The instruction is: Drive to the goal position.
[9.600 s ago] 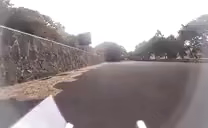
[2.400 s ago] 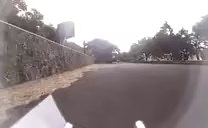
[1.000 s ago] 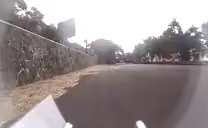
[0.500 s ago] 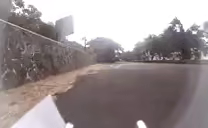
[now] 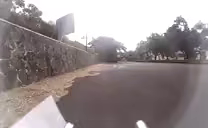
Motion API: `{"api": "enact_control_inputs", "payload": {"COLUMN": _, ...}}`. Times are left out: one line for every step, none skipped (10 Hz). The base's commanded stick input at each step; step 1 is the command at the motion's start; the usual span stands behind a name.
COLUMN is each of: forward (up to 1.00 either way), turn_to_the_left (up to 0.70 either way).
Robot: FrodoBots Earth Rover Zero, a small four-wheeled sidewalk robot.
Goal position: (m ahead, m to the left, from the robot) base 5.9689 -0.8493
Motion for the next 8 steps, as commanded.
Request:
{"api": "enact_control_inputs", "payload": {"forward": 1.00, "turn_to_the_left": -0.08}}
{"api": "enact_control_inputs", "payload": {"forward": 1.00, "turn_to_the_left": 0.00}}
{"api": "enact_control_inputs", "payload": {"forward": 1.00, "turn_to_the_left": -0.01}}
{"api": "enact_control_inputs", "payload": {"forward": 1.00, "turn_to_the_left": -0.07}}
{"api": "enact_control_inputs", "payload": {"forward": 1.00, "turn_to_the_left": -0.12}}
{"api": "enact_control_inputs", "payload": {"forward": 1.00, "turn_to_the_left": 0.00}}
{"api": "enact_control_inputs", "payload": {"forward": 1.00, "turn_to_the_left": -0.05}}
{"api": "enact_control_inputs", "payload": {"forward": 1.00, "turn_to_the_left": -0.07}}
